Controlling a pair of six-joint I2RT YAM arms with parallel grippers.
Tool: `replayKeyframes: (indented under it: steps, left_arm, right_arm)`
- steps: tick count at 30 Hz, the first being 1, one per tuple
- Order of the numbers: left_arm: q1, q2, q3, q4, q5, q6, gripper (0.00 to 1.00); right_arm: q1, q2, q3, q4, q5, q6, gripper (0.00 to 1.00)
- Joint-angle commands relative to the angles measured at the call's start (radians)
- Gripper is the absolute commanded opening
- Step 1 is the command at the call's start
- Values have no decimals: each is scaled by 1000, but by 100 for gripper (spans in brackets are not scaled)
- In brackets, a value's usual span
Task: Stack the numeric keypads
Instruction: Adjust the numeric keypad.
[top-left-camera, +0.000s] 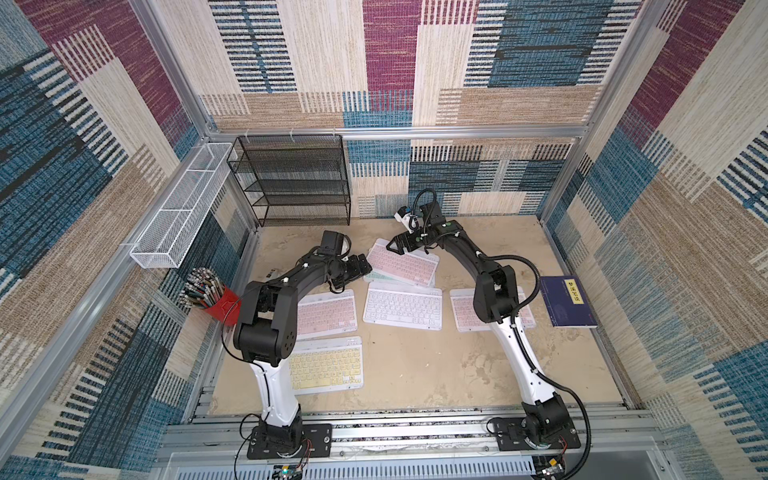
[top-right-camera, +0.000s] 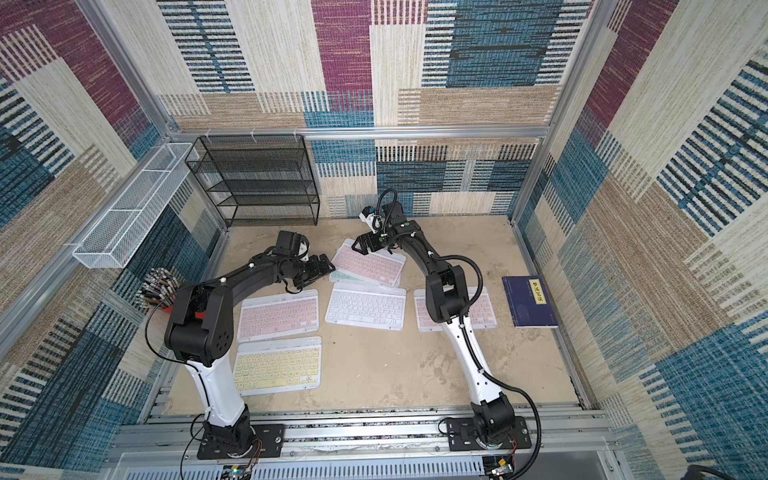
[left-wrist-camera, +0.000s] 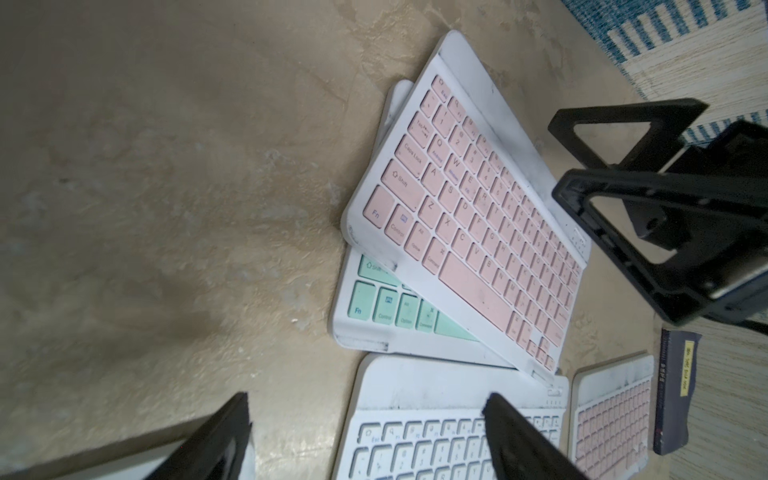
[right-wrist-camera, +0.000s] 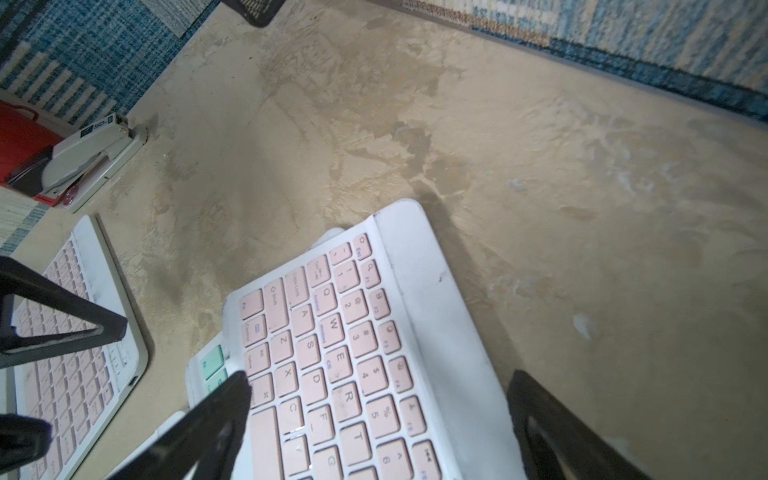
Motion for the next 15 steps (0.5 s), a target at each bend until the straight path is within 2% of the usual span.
replayKeyframes:
  steps: [1,3,5,9,15]
  left_arm:
    - [2,48,87,-25,-64,41,91]
    - [1,96,172,-66,-86,58,91]
    - [1,139,244,-92,-113,74,91]
    - [-1,208,354,-124,-120,96,91]
    - [-6,278,426,-118,-55,78,91]
  right_arm:
    - [-6,-117,-48,70,252,217,93]
    - [-6,-205,-166,97,404,332,94]
    - [-6,-300,-316,148,483,392,95]
    - [-13,-389,-469,172,545,453,97]
    - [-36,-461,-634,204,518,527,96]
